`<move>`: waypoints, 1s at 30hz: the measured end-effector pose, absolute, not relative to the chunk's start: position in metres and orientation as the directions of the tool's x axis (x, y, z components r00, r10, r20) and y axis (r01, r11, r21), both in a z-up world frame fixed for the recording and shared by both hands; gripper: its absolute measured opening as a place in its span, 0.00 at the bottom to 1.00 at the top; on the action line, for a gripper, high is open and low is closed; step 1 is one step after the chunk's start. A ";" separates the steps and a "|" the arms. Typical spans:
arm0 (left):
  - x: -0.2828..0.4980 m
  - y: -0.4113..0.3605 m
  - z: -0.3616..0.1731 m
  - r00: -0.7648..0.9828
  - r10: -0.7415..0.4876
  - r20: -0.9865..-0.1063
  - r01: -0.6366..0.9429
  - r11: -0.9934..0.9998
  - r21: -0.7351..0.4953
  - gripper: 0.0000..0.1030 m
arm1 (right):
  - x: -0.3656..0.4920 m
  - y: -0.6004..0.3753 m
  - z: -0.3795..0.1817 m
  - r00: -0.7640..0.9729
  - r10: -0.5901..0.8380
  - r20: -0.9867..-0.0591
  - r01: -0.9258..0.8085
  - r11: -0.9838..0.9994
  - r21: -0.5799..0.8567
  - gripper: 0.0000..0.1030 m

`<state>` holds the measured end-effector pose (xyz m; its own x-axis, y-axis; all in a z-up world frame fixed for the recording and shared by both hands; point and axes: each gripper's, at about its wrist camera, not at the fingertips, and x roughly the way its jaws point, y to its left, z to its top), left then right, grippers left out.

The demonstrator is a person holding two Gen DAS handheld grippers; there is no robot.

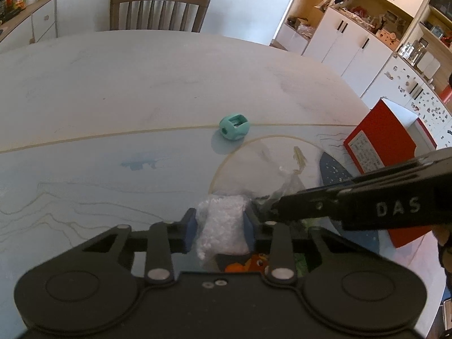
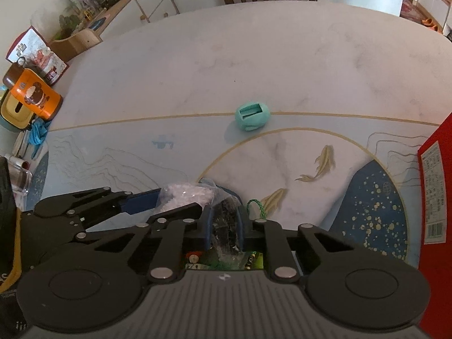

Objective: Organize objects
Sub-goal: 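Grasp the white plastic bag with the left gripper while the right gripper grasps the clear bottle, then carry the white bag and clear bottle with both grippers into the red box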

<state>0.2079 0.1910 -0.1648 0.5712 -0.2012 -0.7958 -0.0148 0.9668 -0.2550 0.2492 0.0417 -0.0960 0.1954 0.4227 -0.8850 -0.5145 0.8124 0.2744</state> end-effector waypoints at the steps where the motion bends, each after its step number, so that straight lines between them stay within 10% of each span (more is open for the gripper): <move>1: 0.208 0.191 -0.164 0.572 -0.198 -0.796 -0.017 0.967 -0.253 0.30 | 0.249 0.040 -0.093 0.201 0.427 -0.882 -0.513 0.813 0.277 0.16; 30: 0.175 0.148 -0.048 0.664 -0.272 -0.697 0.050 0.945 -0.322 0.30 | 0.216 -0.077 0.011 0.366 0.507 -0.781 -0.428 0.836 0.342 0.16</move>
<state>0.1754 0.1485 -0.0479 0.6636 -0.2724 -0.6967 0.0496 0.9453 -0.3223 0.2157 -0.0768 0.0113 0.3657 0.5066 -0.7808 -0.4284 0.8364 0.3420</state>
